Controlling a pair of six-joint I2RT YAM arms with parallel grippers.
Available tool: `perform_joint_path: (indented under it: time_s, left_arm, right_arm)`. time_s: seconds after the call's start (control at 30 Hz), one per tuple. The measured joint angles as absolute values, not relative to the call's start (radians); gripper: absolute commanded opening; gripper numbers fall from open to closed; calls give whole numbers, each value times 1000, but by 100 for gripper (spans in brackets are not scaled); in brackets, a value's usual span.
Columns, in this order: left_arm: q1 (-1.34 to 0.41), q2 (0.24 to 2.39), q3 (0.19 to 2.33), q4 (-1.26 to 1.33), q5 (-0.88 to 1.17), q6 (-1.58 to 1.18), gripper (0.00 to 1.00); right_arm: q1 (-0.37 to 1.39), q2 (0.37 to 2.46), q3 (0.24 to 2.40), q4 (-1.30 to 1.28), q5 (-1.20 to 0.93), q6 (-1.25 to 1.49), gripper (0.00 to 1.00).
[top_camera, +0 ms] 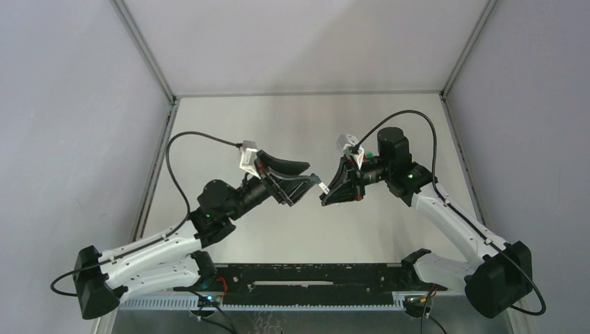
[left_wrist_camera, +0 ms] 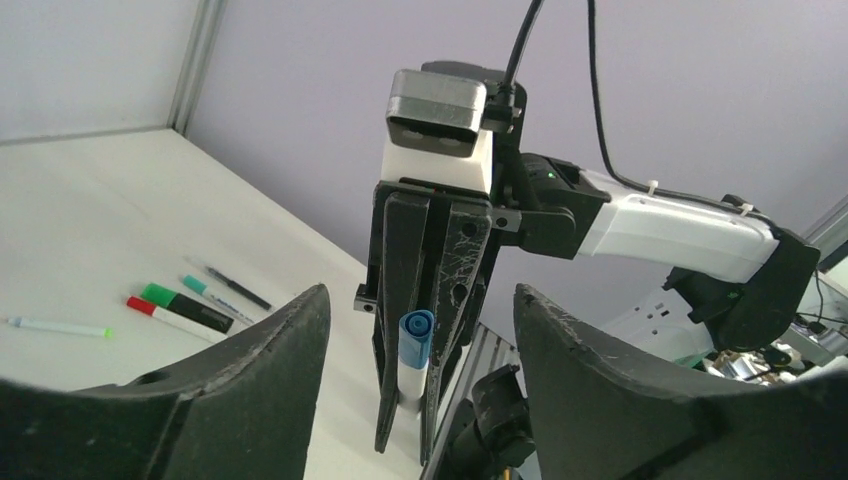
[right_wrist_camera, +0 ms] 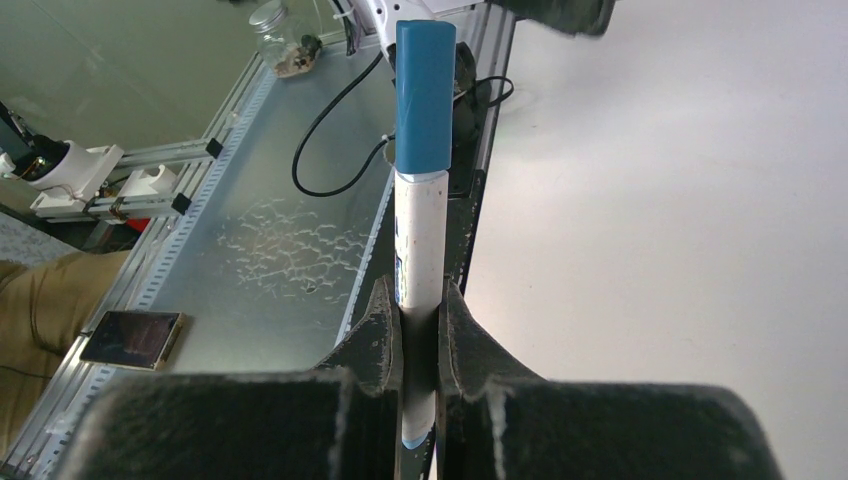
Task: Insert the pens into the pen caps
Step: Press the pen cap onto the pen.
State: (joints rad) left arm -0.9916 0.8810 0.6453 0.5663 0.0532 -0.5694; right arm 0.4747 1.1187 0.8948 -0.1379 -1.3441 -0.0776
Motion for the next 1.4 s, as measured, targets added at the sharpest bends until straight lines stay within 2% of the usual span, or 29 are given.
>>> perform_joint_path:
  time_s: [0.2, 0.4, 0.6, 0.8, 0.93, 1.17, 1.4]
  left_arm:
    - [-992, 936, 673, 538, 76, -579, 51]
    - [-992, 949, 678, 523, 86, -580, 46]
    - [-992, 949, 678, 516, 86, -580, 35]
    - [-992, 949, 680, 515, 96, -587, 14]
    - [-992, 955, 683, 518, 110, -588, 3]
    - [-987, 961, 683, 513, 97, -604, 0]
    - [-1018, 976, 688, 435, -35, -631, 0]
  right_arm:
    - [475, 1119, 895, -138, -1344, -77, 0]
    - [475, 1119, 895, -138, -1344, -77, 0]
    - [476, 1119, 895, -138, -1344, -77, 0]
    - [478, 1119, 895, -139, -1339, -77, 0]
    - [478, 1119, 895, -140, -1335, -77, 0]
    - [477, 1118, 895, -150, -1301, -85, 0]
    - [477, 1104, 895, -248, -1160, -150, 0]
